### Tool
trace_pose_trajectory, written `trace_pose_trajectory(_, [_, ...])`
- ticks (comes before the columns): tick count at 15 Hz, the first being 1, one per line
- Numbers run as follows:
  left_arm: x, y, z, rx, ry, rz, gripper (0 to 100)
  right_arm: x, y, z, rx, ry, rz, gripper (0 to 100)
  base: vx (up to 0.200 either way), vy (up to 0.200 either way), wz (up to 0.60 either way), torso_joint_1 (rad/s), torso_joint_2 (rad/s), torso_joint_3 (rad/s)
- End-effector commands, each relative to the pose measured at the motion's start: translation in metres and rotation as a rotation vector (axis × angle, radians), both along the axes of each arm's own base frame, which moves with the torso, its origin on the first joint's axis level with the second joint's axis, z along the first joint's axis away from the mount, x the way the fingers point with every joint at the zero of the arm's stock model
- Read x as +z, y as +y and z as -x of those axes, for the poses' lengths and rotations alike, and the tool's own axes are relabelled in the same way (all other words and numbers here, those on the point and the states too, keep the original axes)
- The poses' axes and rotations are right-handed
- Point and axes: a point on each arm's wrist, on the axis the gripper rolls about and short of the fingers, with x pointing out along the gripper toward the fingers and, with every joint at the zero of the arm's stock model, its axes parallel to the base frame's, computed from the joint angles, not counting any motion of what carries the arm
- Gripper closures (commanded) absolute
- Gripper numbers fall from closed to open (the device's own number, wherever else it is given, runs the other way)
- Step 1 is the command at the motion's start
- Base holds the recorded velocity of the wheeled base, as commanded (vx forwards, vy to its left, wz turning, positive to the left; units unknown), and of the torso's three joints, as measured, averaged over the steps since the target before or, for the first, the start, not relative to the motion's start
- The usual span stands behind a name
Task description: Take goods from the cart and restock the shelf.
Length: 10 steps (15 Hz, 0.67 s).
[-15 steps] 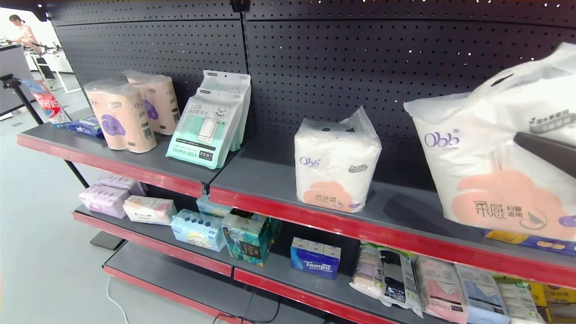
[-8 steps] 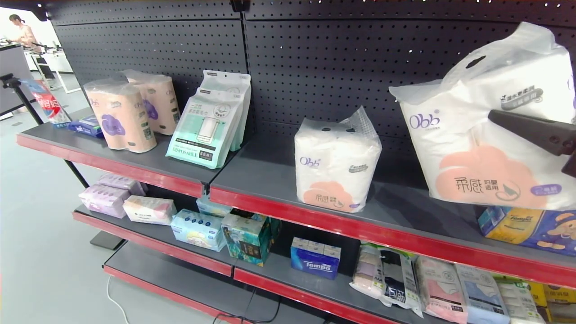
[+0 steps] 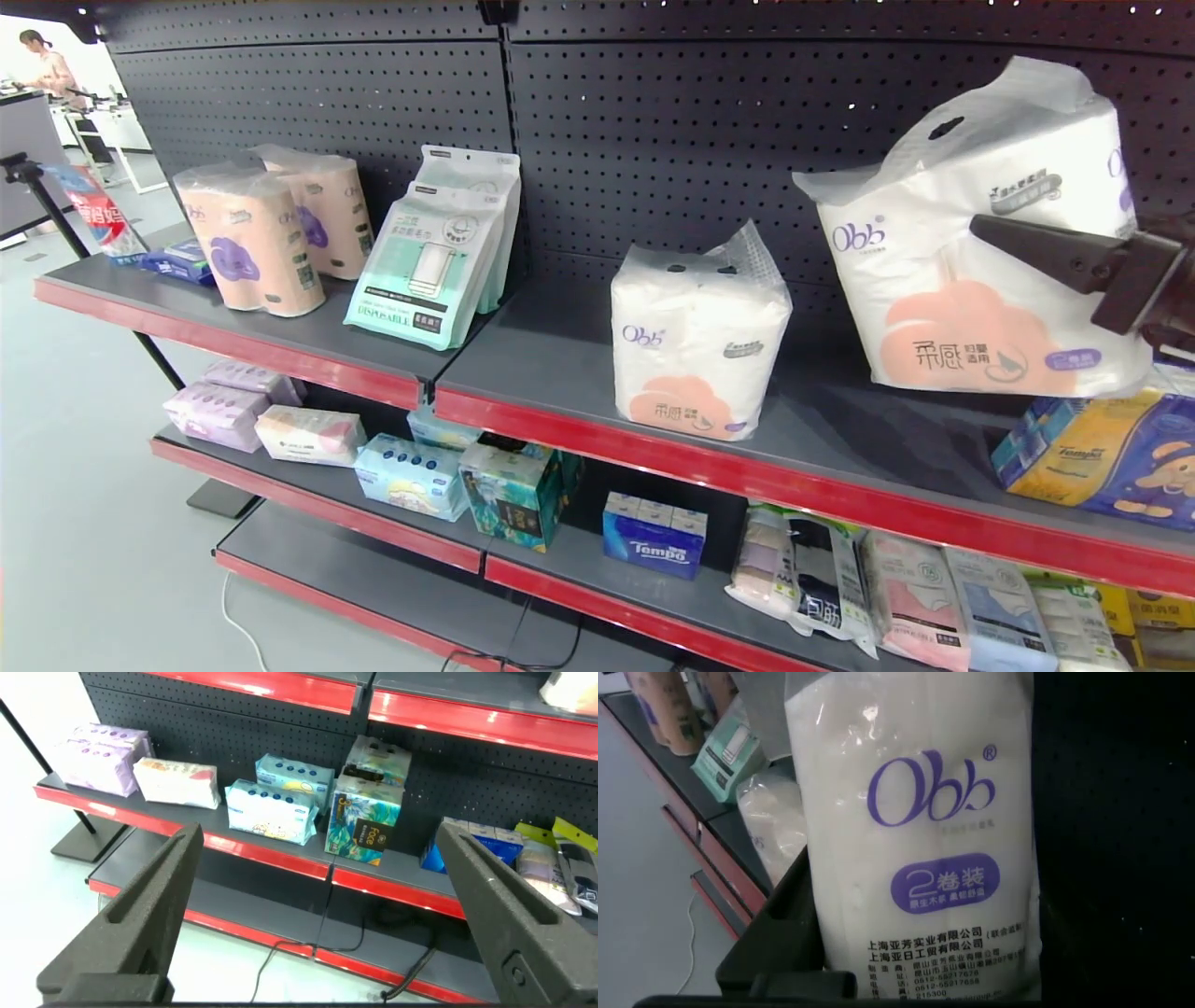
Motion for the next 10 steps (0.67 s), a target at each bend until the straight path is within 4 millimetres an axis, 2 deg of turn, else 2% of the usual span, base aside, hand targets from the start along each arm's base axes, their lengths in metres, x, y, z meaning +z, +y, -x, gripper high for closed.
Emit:
trace_pose_trajectory(1, [0.000, 0.000, 0.000, 0.000, 0.001, 0.000, 0, -0.006, -0.003, -0.024, -0.032, 0.039, -0.003, 100, 0.000, 0.000, 0.00, 0.000, 0.00, 0.000])
trace_pose_trajectory(6, [0.000, 0.000, 0.000, 0.000, 0.001, 0.000, 0, -0.007, -0.008, -0.043, -0.063, 0.061, -0.014, 100, 0.000, 0.000, 0.00, 0.000, 0.00, 0.000])
trace_pose_trajectory(10, [0.000, 0.000, 0.000, 0.000, 0.001, 0.000, 0, -0.005, -0.008, -0.069, -0.072, 0.062, -0.013, 100, 0.000, 0.000, 0.00, 0.000, 0.00, 0.000])
